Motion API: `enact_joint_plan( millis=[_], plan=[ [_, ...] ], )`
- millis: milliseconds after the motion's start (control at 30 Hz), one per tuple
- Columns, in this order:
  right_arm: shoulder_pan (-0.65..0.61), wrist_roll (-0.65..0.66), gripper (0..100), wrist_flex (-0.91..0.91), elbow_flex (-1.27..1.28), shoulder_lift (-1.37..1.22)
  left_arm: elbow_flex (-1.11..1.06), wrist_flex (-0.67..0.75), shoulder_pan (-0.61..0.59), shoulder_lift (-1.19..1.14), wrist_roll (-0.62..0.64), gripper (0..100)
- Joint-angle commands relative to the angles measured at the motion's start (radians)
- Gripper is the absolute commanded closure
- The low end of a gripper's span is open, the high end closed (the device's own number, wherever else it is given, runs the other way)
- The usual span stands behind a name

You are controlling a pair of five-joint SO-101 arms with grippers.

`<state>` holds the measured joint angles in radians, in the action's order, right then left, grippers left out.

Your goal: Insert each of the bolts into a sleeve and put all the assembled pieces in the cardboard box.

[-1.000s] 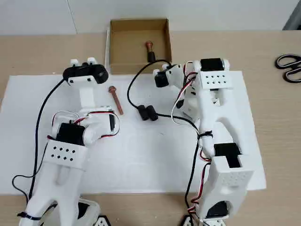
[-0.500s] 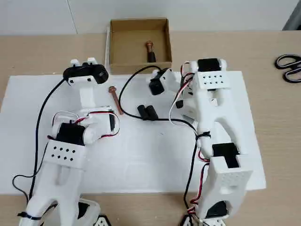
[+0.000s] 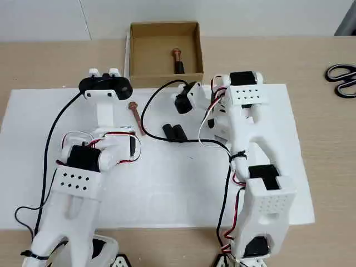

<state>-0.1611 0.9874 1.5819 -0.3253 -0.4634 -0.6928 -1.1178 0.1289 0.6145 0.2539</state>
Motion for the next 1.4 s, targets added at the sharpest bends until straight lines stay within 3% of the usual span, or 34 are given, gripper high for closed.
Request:
enact_joint_plan(
  millis=[0,933,1133,1367],
  plan=[
    [0.004,0.018,79.7,-0.042,-0.005,-0.018,0.044,-0.003,-0.002,0.012,-0.008,99],
    [0.084,0.026,80.1,-0.110,-0.005,-0.093,0.042,-0.003,-0.003,0.012,-0.009,99],
    [0.081,0.020,89.9,-0.114,-0.005,-0.137,0.042,-0.003,-0.003,0.012,-0.009,99],
    [0.081,0.018,90.9,-0.125,-0.005,-0.145,0.041,-0.003,-0.003,0.012,-0.009,99]
  ],
)
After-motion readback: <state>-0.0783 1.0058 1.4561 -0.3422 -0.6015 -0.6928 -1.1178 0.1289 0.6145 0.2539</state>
